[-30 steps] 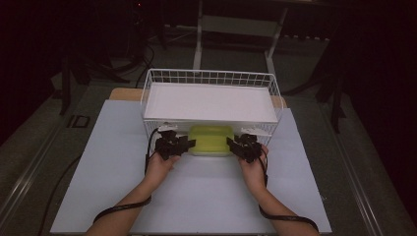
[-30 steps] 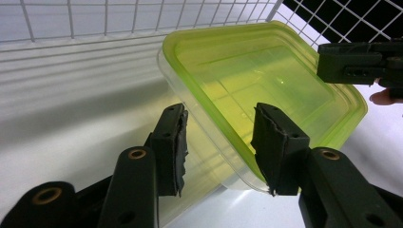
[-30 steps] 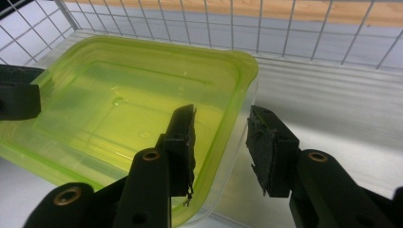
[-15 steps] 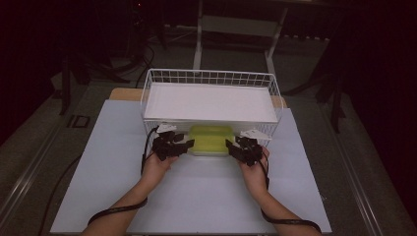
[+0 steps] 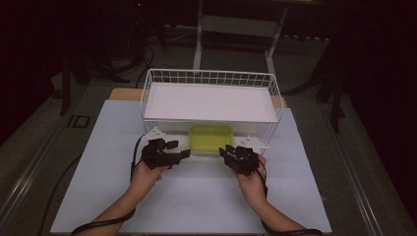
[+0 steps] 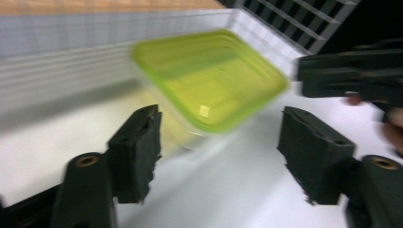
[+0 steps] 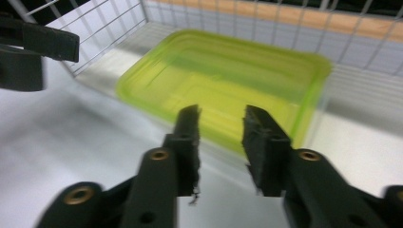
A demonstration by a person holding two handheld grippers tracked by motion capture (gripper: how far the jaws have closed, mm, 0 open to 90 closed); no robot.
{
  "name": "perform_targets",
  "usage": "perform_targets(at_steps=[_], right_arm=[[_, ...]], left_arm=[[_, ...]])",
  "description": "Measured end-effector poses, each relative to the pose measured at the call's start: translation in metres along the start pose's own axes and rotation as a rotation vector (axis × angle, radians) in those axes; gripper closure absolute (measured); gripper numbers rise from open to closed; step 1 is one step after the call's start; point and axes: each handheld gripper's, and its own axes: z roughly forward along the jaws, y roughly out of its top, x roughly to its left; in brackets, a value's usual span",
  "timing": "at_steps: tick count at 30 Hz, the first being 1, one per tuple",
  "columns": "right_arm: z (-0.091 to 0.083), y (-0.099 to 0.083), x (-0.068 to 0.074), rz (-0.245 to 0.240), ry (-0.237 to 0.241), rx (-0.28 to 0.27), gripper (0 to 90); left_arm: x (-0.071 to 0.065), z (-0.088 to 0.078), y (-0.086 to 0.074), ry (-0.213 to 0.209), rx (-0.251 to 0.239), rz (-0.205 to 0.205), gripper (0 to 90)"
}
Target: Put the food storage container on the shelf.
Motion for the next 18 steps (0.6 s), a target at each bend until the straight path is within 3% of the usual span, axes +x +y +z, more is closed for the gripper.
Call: perform_targets(at_steps=[1,2,3,4,5,6,7,9,11,18], right_arm=[[0.001,-0.003,0.003,-0.014,0.006,0.012,82.4],[0.001,-0.003,0.003,-0.014,0.006,0.012,82.4],[0.004,-0.006,0.007,-0.032,0.016,0.03,89.8],[0.004,-0.006,0.007,-0.032,0.016,0.03,89.8],[0.007,-0.009,0.009,-0.042,0.024,0.038,90.0],[0.007,-0.009,0.009,-0.042,0.024,0.038,90.0],[0.01,-0.011,0.012,-0.052,0.021,0.041,90.0],[0.013,-0.012,0.013,-0.052,0.023,0.048,90.0],[0.017,-0.013,0.014,-0.059,0.021,0.053,90.0],[0.031,-0.017,0.016,-0.062,0.018,0.074,90.0]], left_arm=[[-0.004,-0.004,-0.003,-0.005,-0.002,0.026,27.6],[-0.004,-0.004,-0.003,-0.005,-0.002,0.026,25.7],[-0.008,-0.008,-0.007,-0.034,-0.012,0.059,23.3],[-0.008,-0.008,-0.007,-0.034,-0.012,0.059,21.3],[-0.012,-0.011,-0.011,-0.028,-0.024,0.104,17.8],[-0.012,-0.011,-0.011,-0.028,-0.024,0.104,15.8],[-0.014,-0.012,-0.015,-0.04,-0.031,0.131,14.4],[-0.015,-0.012,-0.019,-0.047,-0.04,0.136,10.7],[-0.015,-0.011,-0.021,-0.039,-0.029,0.122,0.6],[-0.009,-0.013,-0.03,-0.037,-0.075,0.057,0.6]])
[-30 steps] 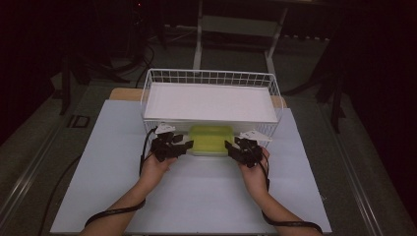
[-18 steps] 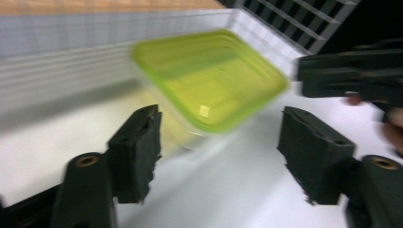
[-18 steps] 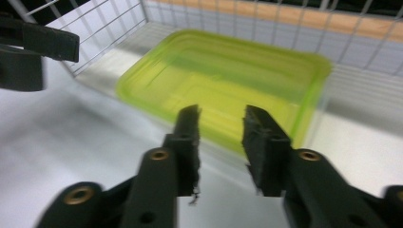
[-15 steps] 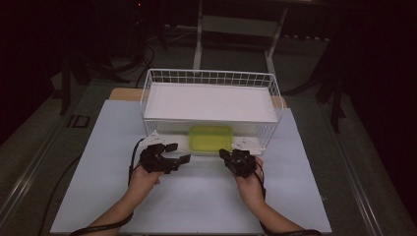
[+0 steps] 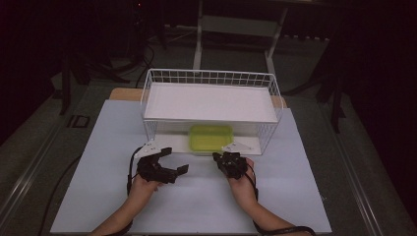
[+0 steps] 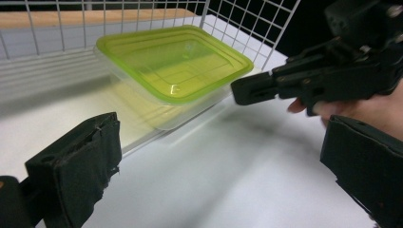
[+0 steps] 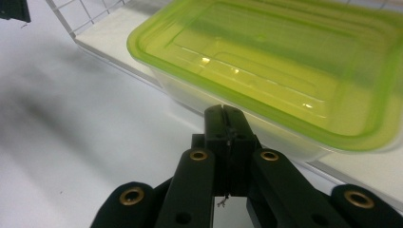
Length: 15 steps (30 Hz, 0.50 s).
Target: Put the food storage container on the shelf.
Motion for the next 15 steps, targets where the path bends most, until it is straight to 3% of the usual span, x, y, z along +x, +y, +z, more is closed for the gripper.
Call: perform_targets(at_steps=[3,9,15], right_arm=[[0.007,0.0,0.001,0.006,-0.001,0.006,90.0],[0.02,0.007,0.003,0.0,-0.016,-0.008,90.0],[0.029,0.013,-0.002,0.023,-0.035,-0.014,89.9]], left_arm=[[0.002,0.002,-0.003,0.015,0.023,0.004,0.6],[-0.001,0.002,-0.005,0.056,0.025,0.054,0.6],[-0.001,0.002,-0.006,0.053,0.023,0.046,0.6]])
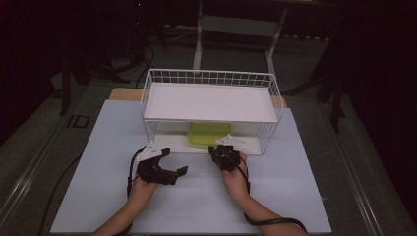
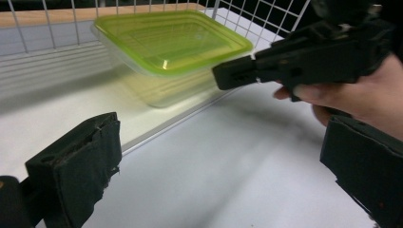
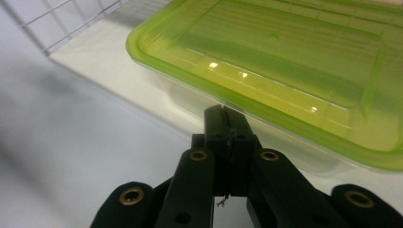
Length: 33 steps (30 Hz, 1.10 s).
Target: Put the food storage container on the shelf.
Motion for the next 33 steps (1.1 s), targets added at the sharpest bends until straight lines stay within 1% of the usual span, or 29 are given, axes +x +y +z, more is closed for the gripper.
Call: perform_targets(at_steps=[2,3,4,5,6,9,11,16,17,20,24,25,26,27,28,29,30,32,33], right_arm=[[0.004,0.002,-0.002,0.006,-0.013,0.002,89.9],[0.005,0.003,-0.004,0.01,-0.016,0.0,89.9],[0.009,0.004,-0.007,0.024,-0.022,0.004,89.9],[0.009,0.004,-0.007,0.024,-0.022,0.004,89.9],[0.012,0.007,-0.009,0.026,-0.038,-0.001,89.9],[0.015,0.009,-0.011,0.025,-0.05,-0.002,89.9],[0.019,0.014,-0.016,0.029,-0.065,-0.007,89.9],[0.023,0.017,-0.018,0.034,-0.069,-0.01,89.8],[0.024,0.019,-0.018,0.029,-0.073,-0.006,89.8],[0.025,0.02,-0.018,0.034,-0.066,-0.001,89.9],[0.027,0.02,-0.015,0.016,-0.066,-0.002,89.2],[0.026,0.02,-0.014,0.033,-0.055,-0.005,88.8],[0.026,0.02,-0.014,0.033,-0.055,-0.005,88.8],[0.024,0.019,-0.011,0.023,-0.04,0.002,88.0],[0.024,0.019,-0.011,0.023,-0.04,0.002,88.0],[0.023,0.018,-0.009,0.007,-0.041,0.001,87.2],[0.021,0.017,-0.007,0.003,-0.035,0.001,87.1],[0.018,0.016,-0.005,0.015,-0.023,-0.001,86.7],[0.013,0.015,-0.003,0.008,-0.013,-0.013,85.2]], left_arm=[[0.0,0.0,0.0,-0.009,-0.001,0.002,0.6],[-0.001,0.0,-0.001,-0.006,0.001,0.005,0.7],[0.0,0.001,-0.001,-0.008,0.001,0.006,0.6],[0.0,0.001,-0.001,-0.008,0.001,0.006,0.6],[0.0,0.001,-0.001,-0.008,-0.002,0.0,0.6],[0.0,0.001,-0.001,-0.009,-0.003,0.0,0.7],[0.0,0.001,-0.001,-0.01,0.0,0.002,0.7],[0.001,0.001,-0.001,-0.004,0.0,0.001,0.6],[0.001,0.001,-0.001,-0.006,-0.003,-0.001,0.7],[0.002,0.001,-0.002,-0.004,0.001,0.0,0.7],[0.002,0.001,-0.002,-0.004,0.003,0.004,0.6],[0.001,0.001,-0.002,-0.003,0.004,0.004,0.6],[0.001,0.002,-0.002,-0.003,0.008,0.004,0.6],[0.001,0.002,-0.002,-0.005,0.005,0.005,0.6],[0.001,0.002,-0.002,-0.004,0.004,0.006,0.6],[0.001,0.002,-0.002,-0.003,0.007,0.005,0.6],[0.001,0.002,-0.002,-0.006,0.006,0.007,0.7],[0.001,0.001,-0.002,-0.006,-0.001,0.01,0.6],[-0.001,0.0,-0.001,-0.016,-0.012,0.023,0.6]])
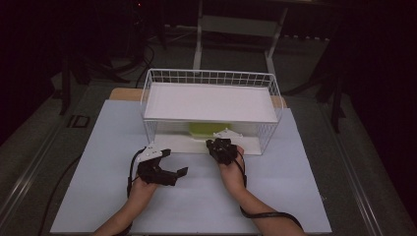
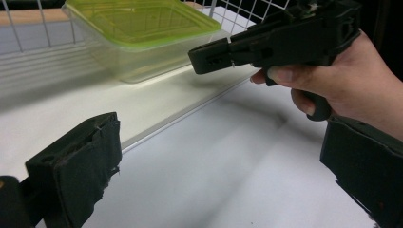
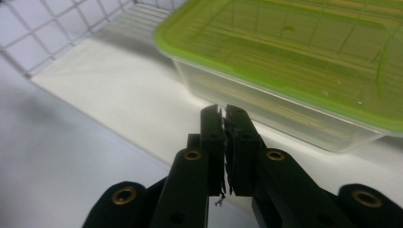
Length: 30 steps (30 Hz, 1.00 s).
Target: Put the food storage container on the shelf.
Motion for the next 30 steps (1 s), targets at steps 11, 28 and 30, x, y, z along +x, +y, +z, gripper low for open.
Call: perform_targets(at_steps=[11,28,30], right_arm=[[-0.029,-0.008,0.008,-0.017,0.054,-0.01,68.6],[-0.082,-0.019,0.004,-0.033,0.2,-0.047,15.6],[-0.086,-0.021,0.001,-0.022,0.231,-0.035,15.9]], left_arm=[[-0.008,-0.003,0.009,-0.01,-0.022,0.057,0.6],[-0.035,-0.029,0.024,-0.108,-0.042,0.069,0.6],[-0.038,-0.03,0.024,-0.131,-0.048,0.072,0.6]])
